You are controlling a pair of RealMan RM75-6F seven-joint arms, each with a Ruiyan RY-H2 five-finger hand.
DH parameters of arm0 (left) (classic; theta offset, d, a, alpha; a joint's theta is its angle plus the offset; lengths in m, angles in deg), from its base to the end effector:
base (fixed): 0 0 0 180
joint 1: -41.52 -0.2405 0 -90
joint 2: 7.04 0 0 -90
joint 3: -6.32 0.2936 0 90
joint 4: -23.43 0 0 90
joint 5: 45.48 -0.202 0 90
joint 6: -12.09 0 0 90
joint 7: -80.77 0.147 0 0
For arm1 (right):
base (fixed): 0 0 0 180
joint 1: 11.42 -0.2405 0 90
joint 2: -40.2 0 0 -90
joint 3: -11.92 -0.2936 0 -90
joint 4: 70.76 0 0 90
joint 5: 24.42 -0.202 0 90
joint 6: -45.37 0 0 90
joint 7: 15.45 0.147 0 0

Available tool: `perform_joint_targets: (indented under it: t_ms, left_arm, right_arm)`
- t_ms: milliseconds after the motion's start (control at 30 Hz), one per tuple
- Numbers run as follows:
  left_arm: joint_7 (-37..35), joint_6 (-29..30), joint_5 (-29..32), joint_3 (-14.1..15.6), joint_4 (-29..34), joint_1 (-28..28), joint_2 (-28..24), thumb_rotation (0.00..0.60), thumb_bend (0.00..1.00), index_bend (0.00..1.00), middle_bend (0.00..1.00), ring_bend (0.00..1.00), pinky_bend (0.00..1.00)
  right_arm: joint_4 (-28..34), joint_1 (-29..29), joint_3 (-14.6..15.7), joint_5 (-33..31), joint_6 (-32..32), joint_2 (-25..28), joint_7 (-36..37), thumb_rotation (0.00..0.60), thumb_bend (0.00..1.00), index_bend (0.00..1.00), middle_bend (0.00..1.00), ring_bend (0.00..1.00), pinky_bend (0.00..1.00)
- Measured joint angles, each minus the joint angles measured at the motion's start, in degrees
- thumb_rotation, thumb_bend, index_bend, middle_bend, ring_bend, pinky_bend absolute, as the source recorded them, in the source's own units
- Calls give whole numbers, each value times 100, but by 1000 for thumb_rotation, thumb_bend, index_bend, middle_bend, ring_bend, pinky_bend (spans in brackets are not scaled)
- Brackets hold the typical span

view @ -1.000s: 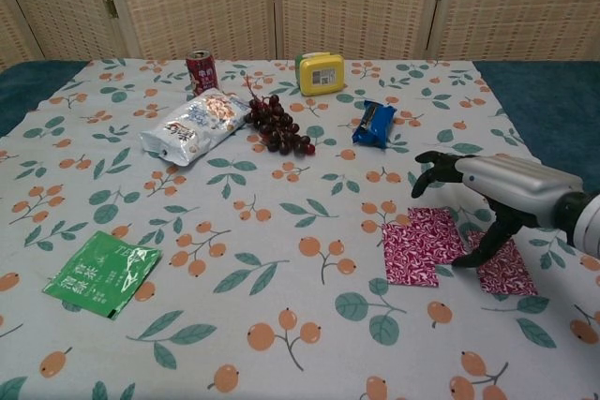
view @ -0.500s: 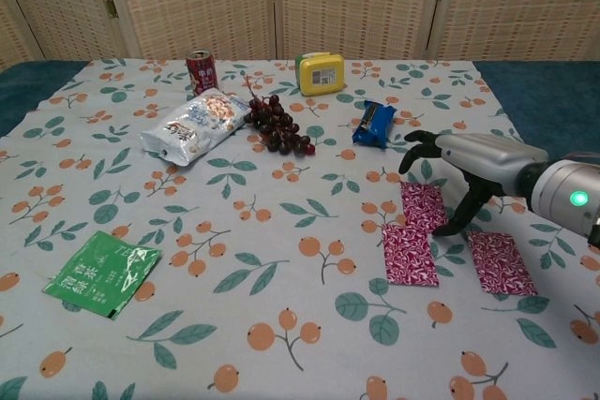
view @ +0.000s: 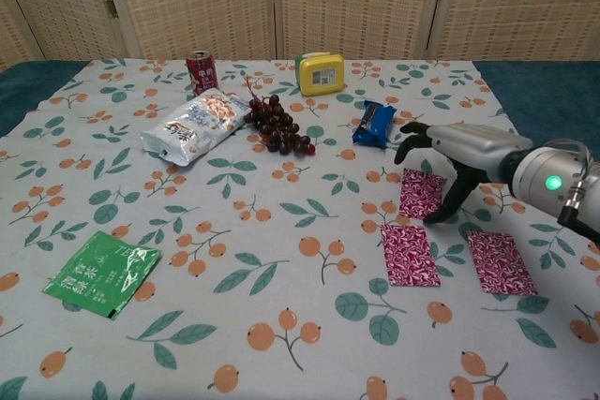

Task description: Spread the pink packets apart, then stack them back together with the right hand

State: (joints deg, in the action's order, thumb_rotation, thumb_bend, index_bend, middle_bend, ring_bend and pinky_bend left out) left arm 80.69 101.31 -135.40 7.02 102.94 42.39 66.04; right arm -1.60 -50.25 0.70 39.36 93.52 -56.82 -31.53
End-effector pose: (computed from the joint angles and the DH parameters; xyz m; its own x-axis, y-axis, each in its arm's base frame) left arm -0.3733 0.1502 0.1432 0.4593 0.0187 0.8881 0.8883 -0.0143 -0.4591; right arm -0.2292 -0.3739 -0.0513 0.4411 -0.3531 0.8251 -0.8933 -0.2612 0.3658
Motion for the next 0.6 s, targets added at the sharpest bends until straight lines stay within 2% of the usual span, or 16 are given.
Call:
perform_joint_targets:
  t_ms: [300, 600]
  left_arm:
    - [35, 8, -34, 0, 35, 15, -6, 600, 408, 148, 51, 122, 0]
    - [74, 29, -66, 7, 106, 18, -33, 600, 409, 147, 51, 123, 0]
  right_arm:
    - [313, 128, 76, 67, 191, 265, 104, 600, 83, 232, 7, 0, 0]
    - [1253, 476, 297, 338, 544, 934, 351, 600, 84, 221, 15, 0, 0]
